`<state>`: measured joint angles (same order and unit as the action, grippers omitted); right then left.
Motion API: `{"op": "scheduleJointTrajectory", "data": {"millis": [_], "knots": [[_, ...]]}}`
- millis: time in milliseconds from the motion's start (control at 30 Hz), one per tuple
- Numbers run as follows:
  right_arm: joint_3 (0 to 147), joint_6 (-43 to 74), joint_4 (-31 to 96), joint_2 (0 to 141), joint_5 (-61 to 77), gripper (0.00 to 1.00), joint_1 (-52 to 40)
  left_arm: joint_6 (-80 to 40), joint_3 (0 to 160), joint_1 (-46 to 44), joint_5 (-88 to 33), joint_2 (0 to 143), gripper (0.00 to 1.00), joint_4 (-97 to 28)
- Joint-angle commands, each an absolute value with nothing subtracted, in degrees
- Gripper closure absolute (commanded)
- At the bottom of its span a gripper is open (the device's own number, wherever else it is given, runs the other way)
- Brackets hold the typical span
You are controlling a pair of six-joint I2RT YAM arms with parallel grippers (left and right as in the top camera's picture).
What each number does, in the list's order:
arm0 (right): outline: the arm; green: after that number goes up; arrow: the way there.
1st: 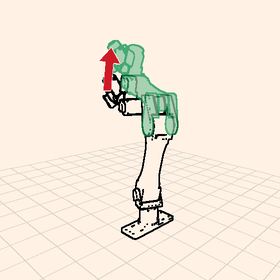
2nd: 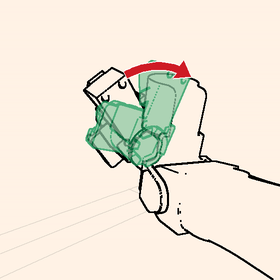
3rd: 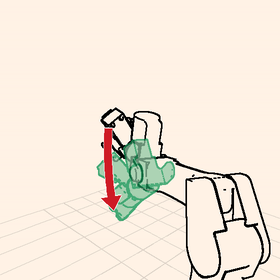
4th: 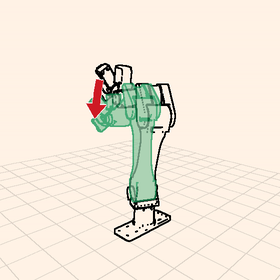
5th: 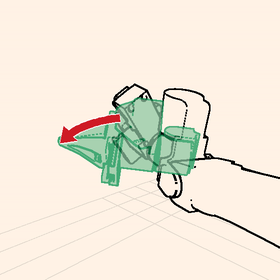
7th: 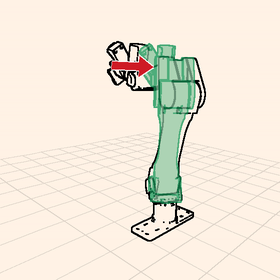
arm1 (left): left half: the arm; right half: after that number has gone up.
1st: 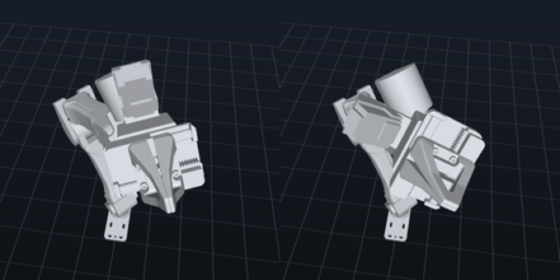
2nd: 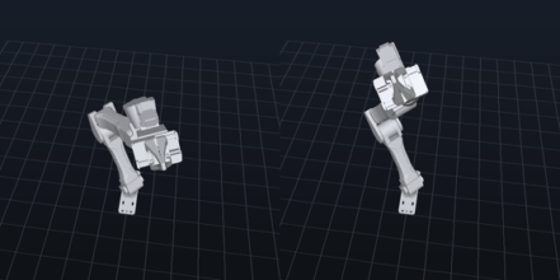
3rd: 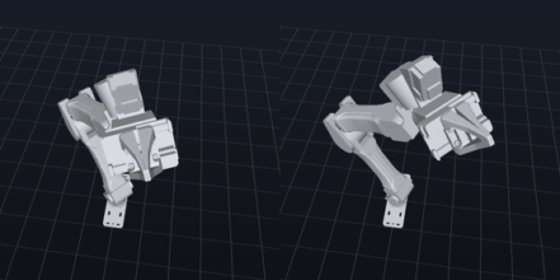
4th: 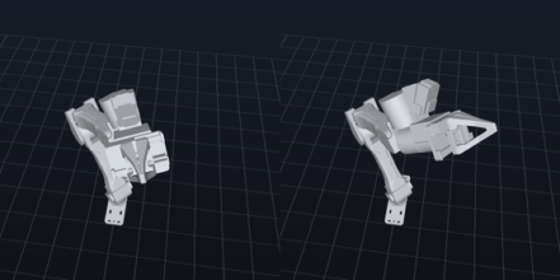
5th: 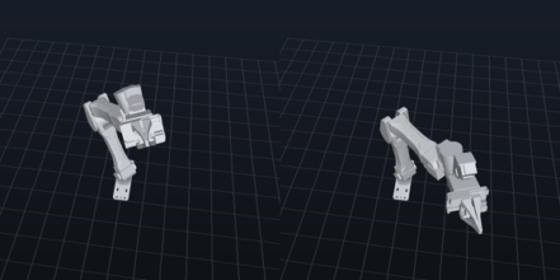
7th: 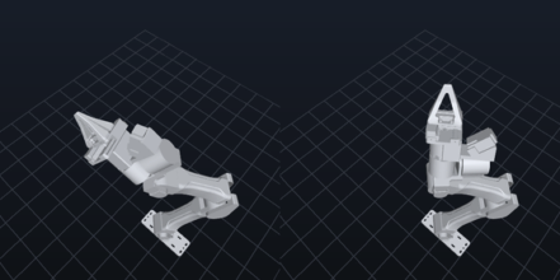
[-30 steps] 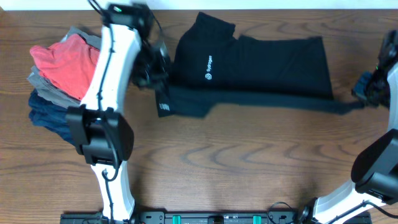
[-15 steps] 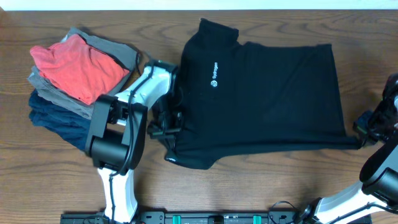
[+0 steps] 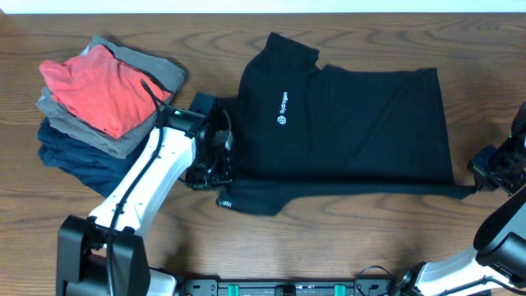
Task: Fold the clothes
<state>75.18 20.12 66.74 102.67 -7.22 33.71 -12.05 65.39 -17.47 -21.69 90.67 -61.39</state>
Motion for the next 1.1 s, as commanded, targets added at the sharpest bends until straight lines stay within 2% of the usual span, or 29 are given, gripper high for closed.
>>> {"op": "scheduleJointTrajectory", "data": {"millis": [0, 267, 500, 1067], "knots": [[74.6, 16.6, 63.6, 101.6, -4.0, 0.99, 32.7, -14.4, 65.0, -16.6, -18.8, 90.3, 0.94, -57.6], [71.3, 15.6, 54.0, 101.6, -0.5, 0.99, 31.2, -20.7, 65.0, -14.8, -18.9, 90.3, 0.94, -47.1], [68.6, 15.6, 48.8, 101.6, 1.0, 0.99, 31.0, -20.7, 65.0, -14.9, -19.0, 91.4, 0.94, -40.2], [68.1, 15.4, 40.4, 101.6, 9.3, 0.99, 30.9, -20.9, 65.0, -14.9, -18.8, 102.1, 0.94, -31.1]]}}
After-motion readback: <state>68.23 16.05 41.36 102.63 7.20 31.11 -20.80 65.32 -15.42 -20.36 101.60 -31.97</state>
